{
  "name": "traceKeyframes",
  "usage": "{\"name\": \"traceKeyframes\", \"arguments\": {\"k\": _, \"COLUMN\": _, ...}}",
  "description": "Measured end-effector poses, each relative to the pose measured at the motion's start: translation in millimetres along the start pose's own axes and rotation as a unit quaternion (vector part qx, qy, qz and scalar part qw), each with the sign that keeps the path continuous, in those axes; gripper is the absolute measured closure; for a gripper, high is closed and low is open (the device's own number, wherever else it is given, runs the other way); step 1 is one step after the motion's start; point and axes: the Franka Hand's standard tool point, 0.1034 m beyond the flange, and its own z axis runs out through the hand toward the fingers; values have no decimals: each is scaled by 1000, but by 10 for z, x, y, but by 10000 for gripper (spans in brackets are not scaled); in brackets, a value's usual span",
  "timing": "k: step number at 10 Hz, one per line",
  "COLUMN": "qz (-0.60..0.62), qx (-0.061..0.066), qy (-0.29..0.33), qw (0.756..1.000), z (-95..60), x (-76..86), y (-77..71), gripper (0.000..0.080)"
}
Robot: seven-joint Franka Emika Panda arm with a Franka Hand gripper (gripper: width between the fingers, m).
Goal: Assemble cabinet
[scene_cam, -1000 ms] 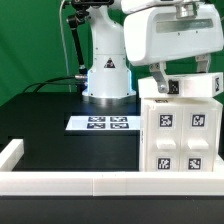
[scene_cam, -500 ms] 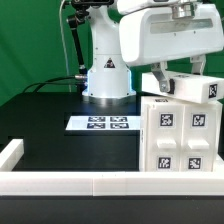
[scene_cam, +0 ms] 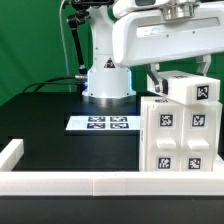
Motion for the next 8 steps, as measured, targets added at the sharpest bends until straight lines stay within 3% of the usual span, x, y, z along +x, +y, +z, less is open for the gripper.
{"name": "traceKeyframes", "arguments": {"k": 4, "qz": 157, "qx": -4, "qy": 26, "qw": 987, "z": 8, "x": 28, "y": 12, "gripper": 246}}
{"name": "traceKeyframes", "arguments": {"k": 8, "qz": 339, "qx": 2, "qy": 39, "qw": 940, "z": 14, "x": 32, "y": 21, "gripper": 246}}
